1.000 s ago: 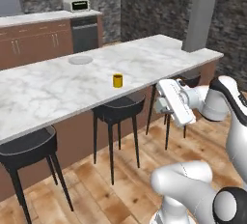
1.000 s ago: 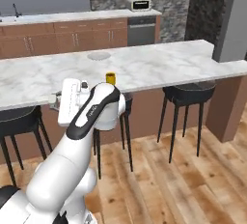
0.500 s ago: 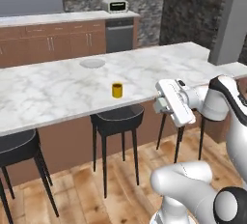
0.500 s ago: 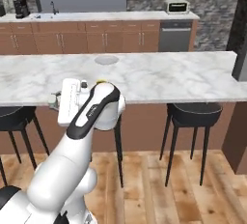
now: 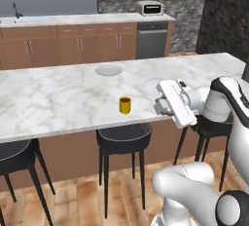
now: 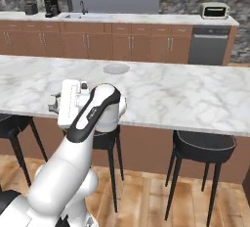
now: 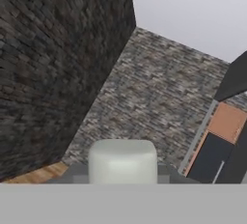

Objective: Pick up the marshmallow and place it in the cup of hot chocolate on the dining counter.

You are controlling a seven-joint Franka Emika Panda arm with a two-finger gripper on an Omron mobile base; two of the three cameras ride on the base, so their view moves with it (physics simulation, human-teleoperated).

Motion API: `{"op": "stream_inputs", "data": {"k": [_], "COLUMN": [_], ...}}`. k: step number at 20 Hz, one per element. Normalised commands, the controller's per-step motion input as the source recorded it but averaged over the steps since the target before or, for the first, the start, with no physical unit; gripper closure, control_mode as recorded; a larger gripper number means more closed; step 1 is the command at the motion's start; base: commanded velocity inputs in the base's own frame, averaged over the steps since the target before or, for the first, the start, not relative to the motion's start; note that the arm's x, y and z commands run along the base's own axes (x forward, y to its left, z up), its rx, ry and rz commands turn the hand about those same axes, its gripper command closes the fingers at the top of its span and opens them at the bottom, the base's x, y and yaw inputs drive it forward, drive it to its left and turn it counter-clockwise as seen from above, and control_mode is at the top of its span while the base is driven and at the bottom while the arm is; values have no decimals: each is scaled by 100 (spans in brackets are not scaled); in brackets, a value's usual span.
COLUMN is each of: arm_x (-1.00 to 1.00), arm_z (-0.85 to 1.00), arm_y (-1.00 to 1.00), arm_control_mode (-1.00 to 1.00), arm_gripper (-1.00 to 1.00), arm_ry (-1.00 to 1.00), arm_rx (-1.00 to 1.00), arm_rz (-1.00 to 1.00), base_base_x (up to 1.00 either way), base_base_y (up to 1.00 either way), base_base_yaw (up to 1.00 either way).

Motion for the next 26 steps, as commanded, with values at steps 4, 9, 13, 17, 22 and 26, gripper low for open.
{"op": "stream_inputs", "data": {"k": [4,9,13,17,22,26], "arm_x": [0,0,0,0,0,0], "arm_z": [0,0,0,0,0,0], "arm_y": [0,0,0,0,0,0], "arm_control_mode": [100,100,100,100,100,100], "arm_gripper": [100,100,100,100,100,100], "arm_ry": [0,0,0,0,0,0], "arm_rx": [0,0,0,0,0,0], "arm_rz": [0,0,0,0,0,0], "base_base_x": [90,98,99,77,64,56], "base_base_y": [-27,-1,0,0,-2,-9], "base_base_yaw": [18,4,3,6,18,15]}}
